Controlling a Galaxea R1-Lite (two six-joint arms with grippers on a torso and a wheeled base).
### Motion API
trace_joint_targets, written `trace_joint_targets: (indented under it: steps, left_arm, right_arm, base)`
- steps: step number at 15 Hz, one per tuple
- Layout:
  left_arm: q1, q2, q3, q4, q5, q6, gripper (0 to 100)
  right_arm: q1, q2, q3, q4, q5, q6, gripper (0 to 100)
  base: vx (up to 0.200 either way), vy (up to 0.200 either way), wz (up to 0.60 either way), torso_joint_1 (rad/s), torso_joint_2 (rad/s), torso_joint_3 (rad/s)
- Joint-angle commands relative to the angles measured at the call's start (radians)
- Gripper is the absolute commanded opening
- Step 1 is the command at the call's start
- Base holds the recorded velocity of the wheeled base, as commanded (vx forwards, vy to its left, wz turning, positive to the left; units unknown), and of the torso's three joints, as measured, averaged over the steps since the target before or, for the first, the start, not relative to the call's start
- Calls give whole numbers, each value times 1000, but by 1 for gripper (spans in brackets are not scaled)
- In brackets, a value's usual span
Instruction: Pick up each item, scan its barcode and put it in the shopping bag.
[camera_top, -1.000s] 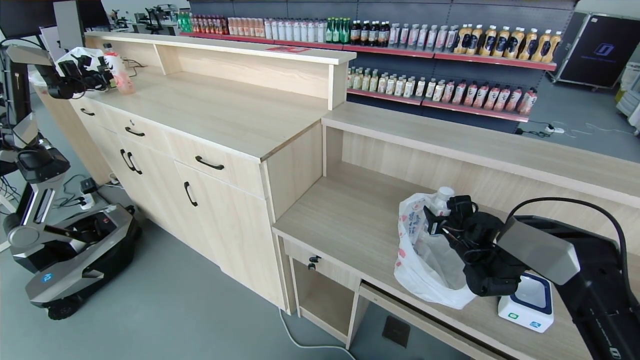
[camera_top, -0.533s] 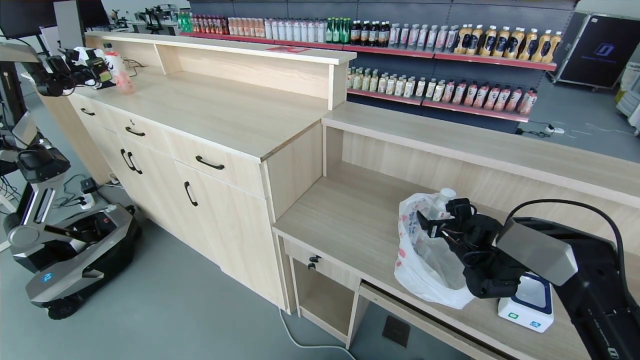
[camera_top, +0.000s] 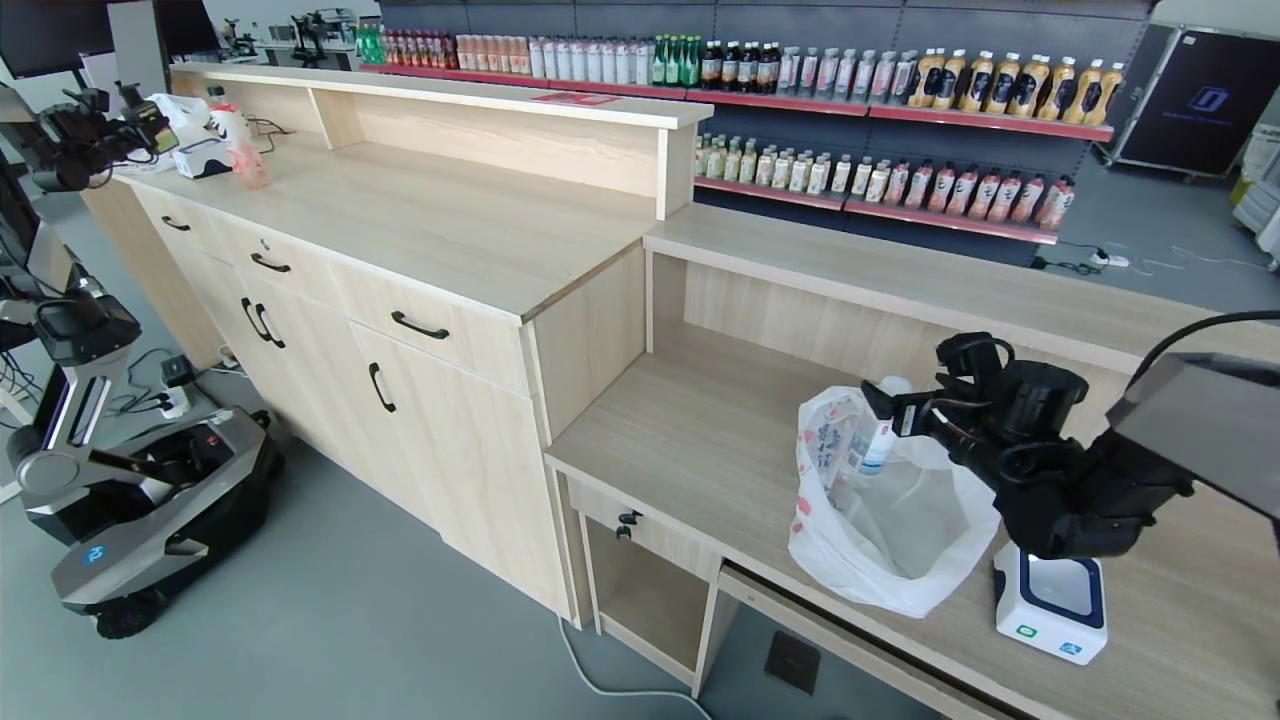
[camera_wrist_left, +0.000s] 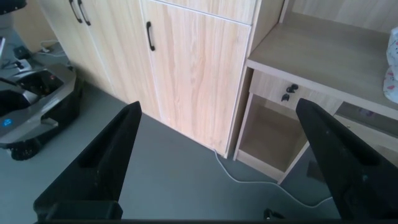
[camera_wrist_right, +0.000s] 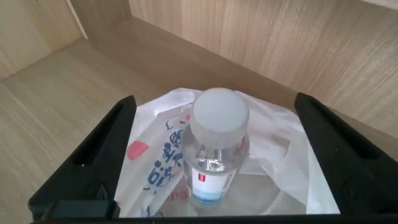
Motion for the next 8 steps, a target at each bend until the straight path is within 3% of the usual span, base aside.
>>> trace_joint_targets:
  steps: [1, 4, 5, 6, 8]
  left_arm:
    - [1, 0, 0, 0, 0, 0, 100]
    - [1, 0, 0, 0, 0, 0, 100]
    - [1, 0, 0, 0, 0, 0, 100]
    - [1, 0, 0, 0, 0, 0, 100]
    - [1, 0, 0, 0, 0, 0, 100]
  right_arm:
    - [-76, -423, 317, 85, 13, -103, 100]
    - [-224, -586, 429, 116, 10, -227, 100]
    - [-277, -613, 440, 159, 0, -227, 100]
    - [-316, -638, 443, 226, -60, -219, 100]
    - [-352, -650, 414, 363, -329, -87, 100]
  base:
    - [0, 0, 0, 0, 0, 0]
    - [0, 0, 0, 0, 0, 0]
    - [0, 0, -600, 2, -2, -2]
    - [0, 0, -600, -2, 2, 7]
    - [0, 0, -600, -2, -5, 2]
